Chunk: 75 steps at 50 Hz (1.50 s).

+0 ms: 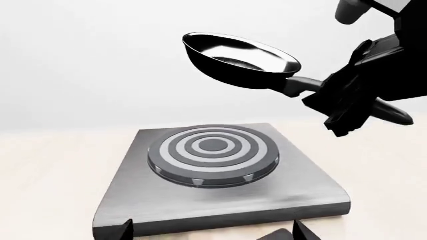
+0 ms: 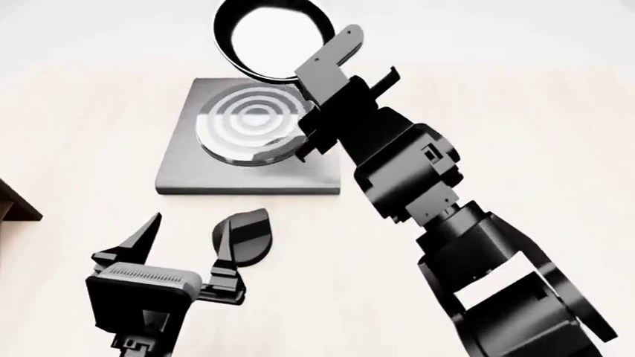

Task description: Turn on the stove and put the frying pan on it.

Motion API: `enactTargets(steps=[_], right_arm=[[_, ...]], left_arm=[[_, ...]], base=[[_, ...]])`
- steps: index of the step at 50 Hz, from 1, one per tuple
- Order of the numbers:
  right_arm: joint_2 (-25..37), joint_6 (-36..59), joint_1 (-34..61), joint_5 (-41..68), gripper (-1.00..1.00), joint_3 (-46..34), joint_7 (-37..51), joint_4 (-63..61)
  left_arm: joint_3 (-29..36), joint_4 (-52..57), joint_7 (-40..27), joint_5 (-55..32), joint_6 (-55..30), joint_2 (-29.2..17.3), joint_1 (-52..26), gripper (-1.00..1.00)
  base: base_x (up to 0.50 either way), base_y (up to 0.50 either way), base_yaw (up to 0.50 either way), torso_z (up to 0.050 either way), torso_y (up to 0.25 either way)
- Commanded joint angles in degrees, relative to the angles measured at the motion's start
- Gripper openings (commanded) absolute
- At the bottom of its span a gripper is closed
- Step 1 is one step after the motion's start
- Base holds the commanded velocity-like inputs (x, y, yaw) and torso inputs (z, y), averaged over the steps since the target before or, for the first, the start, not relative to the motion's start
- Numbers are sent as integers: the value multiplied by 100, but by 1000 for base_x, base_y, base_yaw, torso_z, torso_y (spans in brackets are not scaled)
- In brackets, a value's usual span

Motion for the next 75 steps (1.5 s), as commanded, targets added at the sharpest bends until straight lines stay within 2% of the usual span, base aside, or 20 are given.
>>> enactTargets(steps=[1, 18, 40, 66, 75], right_arm=[[-117, -198, 184, 144, -100, -458, 563, -8], [-68, -564, 278, 1102, -100, -1368, 1075, 89], [97, -750, -61, 1224, -100, -1701, 1090, 42], [-74, -1069, -207, 1109, -100, -2240, 1035, 430], [-128, -1321, -73, 1544, -100, -2738, 1188, 743]], left_arm=[[-42, -2, -53, -106, -15, 26, 13, 100], [-48, 22, -31, -213, -19, -21, 31, 100], [-33, -13, -88, -221, -18, -26, 14, 100], [-14, -81, -109, -254, 30, -35, 18, 100], [-7, -76, -120, -268, 33, -48, 21, 100]], base=[[0, 0, 0, 0, -250], [-1, 0, 0, 0, -6], [0, 0, 0, 0, 2], [0, 0, 0, 0, 2], [0, 0, 1, 2, 1]])
